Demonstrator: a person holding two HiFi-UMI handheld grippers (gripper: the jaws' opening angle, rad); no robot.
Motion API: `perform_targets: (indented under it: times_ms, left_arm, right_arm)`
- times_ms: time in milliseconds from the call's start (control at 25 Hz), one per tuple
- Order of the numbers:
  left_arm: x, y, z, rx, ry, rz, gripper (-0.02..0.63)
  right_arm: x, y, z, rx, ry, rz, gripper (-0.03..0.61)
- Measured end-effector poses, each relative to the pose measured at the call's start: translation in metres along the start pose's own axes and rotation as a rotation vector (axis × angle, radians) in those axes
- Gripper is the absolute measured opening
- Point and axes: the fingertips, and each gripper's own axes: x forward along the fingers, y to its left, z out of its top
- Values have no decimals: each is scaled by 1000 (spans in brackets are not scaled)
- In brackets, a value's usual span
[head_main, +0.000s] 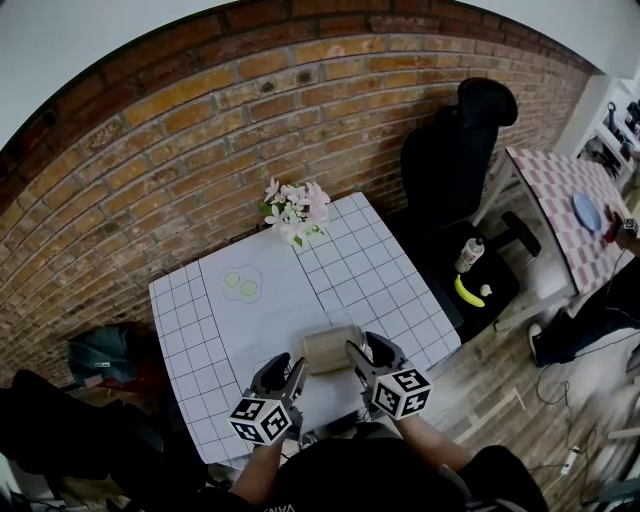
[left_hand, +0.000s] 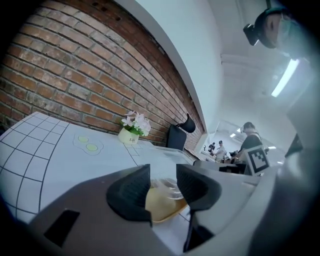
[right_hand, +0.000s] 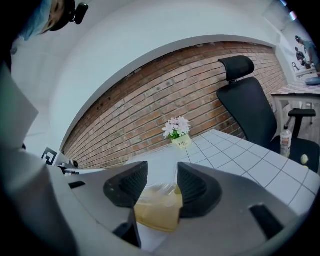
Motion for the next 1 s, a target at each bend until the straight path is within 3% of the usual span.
perform_targets:
  times_ms: [360, 1000]
  left_arm:
    - [-19, 2, 24, 27, -81, 0, 65]
    - [-60, -22, 68, 83, -190, -95, 49]
  right_arm:
    - [-13, 19, 22, 8, -94, 11, 158]
    - [-56, 69, 63, 1, -282, 27, 114]
